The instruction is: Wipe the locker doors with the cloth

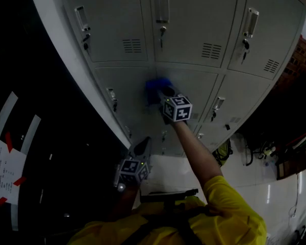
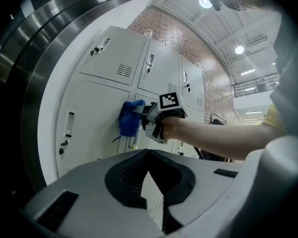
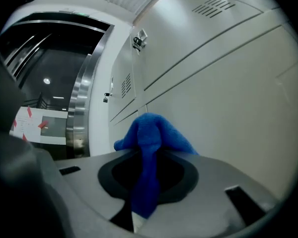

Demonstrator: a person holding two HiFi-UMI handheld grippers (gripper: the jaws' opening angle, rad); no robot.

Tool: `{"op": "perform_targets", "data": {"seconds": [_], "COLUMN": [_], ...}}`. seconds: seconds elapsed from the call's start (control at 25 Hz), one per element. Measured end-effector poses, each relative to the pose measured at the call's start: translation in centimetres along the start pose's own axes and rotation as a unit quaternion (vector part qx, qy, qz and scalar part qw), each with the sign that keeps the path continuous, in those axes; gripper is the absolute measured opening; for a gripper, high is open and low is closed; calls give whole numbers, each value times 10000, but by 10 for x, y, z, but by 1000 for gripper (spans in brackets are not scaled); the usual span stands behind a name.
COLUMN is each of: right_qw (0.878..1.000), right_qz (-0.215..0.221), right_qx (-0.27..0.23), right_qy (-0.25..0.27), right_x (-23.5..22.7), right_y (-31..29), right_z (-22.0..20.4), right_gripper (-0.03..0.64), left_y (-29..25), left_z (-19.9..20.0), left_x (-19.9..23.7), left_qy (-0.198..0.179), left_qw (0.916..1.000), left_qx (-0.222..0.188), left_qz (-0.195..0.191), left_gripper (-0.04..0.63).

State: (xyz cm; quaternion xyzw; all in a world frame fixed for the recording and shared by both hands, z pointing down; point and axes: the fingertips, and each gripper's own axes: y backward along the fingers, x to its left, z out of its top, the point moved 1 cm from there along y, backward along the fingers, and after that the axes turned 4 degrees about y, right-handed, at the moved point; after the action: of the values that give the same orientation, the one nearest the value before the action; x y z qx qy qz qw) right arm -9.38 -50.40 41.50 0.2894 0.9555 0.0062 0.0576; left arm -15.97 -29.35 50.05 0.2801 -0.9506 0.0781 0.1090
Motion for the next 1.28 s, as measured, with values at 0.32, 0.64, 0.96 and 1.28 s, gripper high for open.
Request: {"op": "perform_targets", "data": {"seconds": [0.32, 0.64, 0.96, 1.28], "right_qw": [9909, 9877, 9991, 9989], "right_qz": [-1345, -1551, -425, -263], "right_qx": [44, 59, 5, -11], "right_qy": [50, -179, -96, -384], "right_x": [-124, -178, -99, -20], "right_y": [143, 174, 98, 12], "right_z": [-23, -67, -63, -84], "right_gripper": [72, 72, 72, 72], "left_y": [-27, -74, -89, -61], "left_z": [3, 13, 27, 61], "left_x": [-29, -58, -23, 24], "left_qy": [-64, -502, -382, -1969], "left_qw": [9985, 9953, 9989, 9772], "left_qx": [47, 38, -74, 14], "left_qz": [-536, -832, -249, 792], "left_gripper": [0, 0, 0, 0]}}
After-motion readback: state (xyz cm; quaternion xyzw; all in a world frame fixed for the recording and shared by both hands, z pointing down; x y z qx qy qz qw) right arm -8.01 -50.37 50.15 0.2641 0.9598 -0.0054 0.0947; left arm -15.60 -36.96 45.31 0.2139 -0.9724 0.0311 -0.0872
